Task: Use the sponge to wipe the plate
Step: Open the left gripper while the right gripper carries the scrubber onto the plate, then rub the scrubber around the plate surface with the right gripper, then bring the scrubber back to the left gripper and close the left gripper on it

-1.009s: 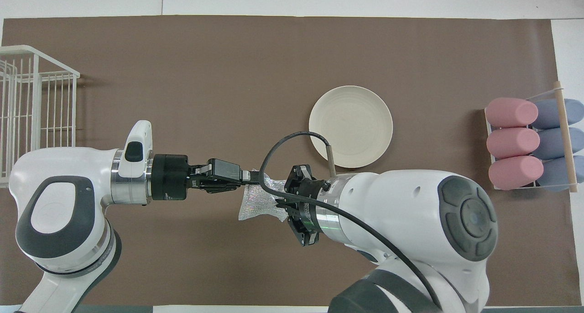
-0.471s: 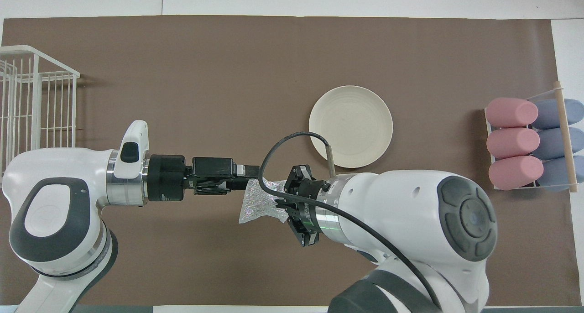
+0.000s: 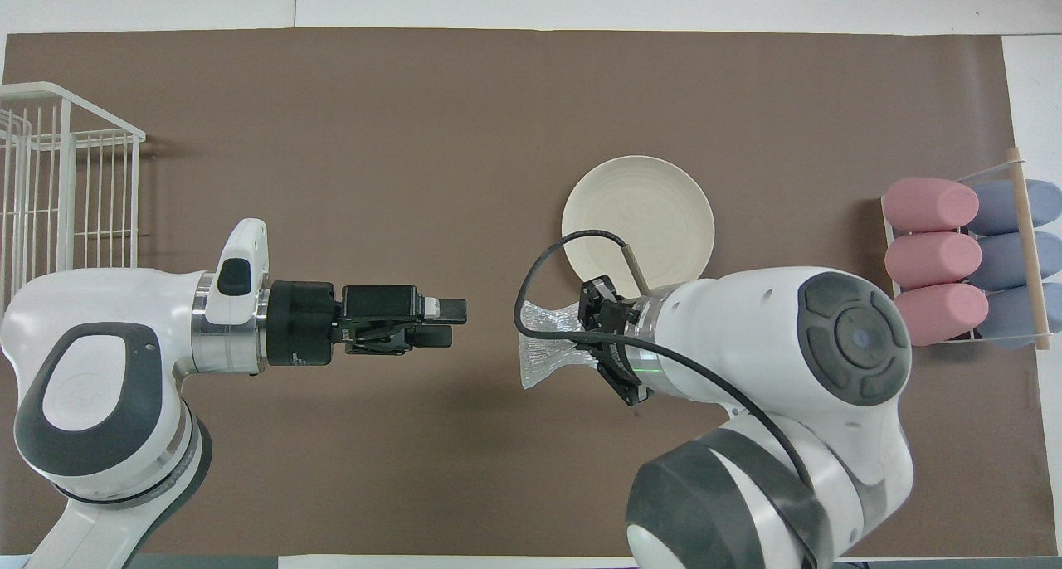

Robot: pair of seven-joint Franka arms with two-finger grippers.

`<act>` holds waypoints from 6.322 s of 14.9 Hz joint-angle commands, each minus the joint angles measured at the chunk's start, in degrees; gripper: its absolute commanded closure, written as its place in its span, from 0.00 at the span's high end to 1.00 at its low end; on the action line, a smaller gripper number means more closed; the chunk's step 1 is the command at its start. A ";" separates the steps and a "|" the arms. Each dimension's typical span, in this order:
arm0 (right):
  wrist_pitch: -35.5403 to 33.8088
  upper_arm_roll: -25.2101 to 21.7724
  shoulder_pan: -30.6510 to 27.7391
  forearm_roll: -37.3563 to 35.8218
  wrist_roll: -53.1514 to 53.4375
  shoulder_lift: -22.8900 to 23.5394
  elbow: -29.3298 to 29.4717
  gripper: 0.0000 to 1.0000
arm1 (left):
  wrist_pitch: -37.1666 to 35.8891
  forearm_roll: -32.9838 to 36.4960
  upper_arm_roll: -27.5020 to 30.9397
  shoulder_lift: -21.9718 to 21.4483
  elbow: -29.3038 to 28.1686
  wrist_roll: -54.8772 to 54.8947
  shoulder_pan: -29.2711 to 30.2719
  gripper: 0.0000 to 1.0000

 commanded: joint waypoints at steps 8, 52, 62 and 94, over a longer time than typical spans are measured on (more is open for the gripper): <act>22.46 0.44 -9.31 -3.83 -16.31 12.21 -7.08 0.00 | 0.18 21.11 0.27 -1.00 -0.60 -2.63 3.73 1.00; 38.36 0.27 -6.60 0.47 -21.10 26.63 -5.67 0.00 | 5.54 44.56 -0.17 0.49 1.16 -11.78 10.68 1.00; 37.09 0.01 -5.44 0.39 -16.40 26.55 -0.76 0.00 | 5.10 29.86 -0.17 0.32 1.16 -11.87 10.68 1.00; 6.83 -0.35 10.82 -15.79 22.01 18.64 22.63 0.00 | 12.22 7.62 -0.34 1.64 -1.91 9.85 0.49 0.07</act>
